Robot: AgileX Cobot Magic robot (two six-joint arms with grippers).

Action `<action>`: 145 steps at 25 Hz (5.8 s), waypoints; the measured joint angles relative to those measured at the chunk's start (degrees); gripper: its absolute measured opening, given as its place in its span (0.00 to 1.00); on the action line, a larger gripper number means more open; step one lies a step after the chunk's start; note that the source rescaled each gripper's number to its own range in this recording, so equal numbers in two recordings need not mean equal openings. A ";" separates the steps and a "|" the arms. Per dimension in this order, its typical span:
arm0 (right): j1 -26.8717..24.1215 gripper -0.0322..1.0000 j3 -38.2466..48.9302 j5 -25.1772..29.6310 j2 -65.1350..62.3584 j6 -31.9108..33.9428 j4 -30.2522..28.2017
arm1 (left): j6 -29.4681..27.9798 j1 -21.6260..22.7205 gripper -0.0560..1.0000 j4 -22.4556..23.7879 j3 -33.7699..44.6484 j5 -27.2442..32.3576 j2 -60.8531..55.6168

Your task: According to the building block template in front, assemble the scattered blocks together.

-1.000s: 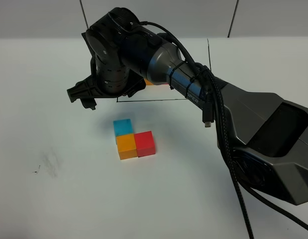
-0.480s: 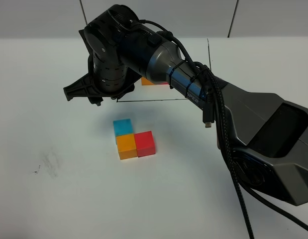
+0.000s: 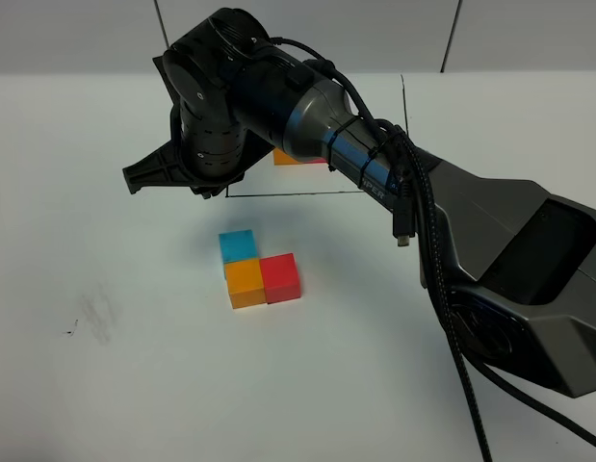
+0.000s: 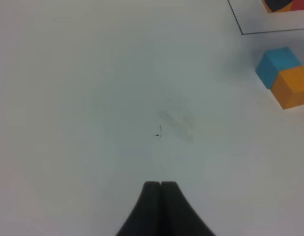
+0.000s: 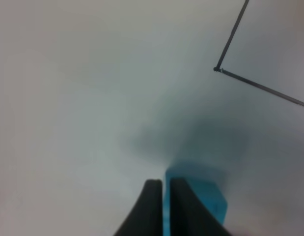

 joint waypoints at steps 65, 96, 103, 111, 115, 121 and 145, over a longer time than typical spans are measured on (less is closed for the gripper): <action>-27.65 0.04 83.59 0.01 -78.26 0.65 -11.46 | 0.05 0.00 0.05 0.00 0.00 -0.06 0.00; -49.62 0.04 108.89 -7.65 -114.62 -14.64 -6.25 | -0.01 0.00 0.05 0.00 0.00 -0.06 0.00; -52.60 0.04 109.20 -8.20 -121.37 -20.52 -2.44 | -0.01 0.00 0.05 0.00 0.00 -0.06 0.00; -53.06 0.04 109.35 -8.27 -130.38 -20.77 -2.13 | -0.01 0.00 0.05 0.00 0.00 -0.06 0.00; -53.10 0.04 109.35 -8.32 -134.08 -20.83 -2.07 | -0.01 0.00 0.05 0.00 0.00 -0.06 0.00; -53.10 0.04 109.35 -8.27 -138.48 -21.86 -1.37 | -0.01 0.00 0.05 0.00 0.00 -0.06 0.00; -53.10 0.04 109.35 -8.31 -141.34 -22.01 -1.24 | -0.01 0.00 0.05 0.00 0.00 -0.06 0.00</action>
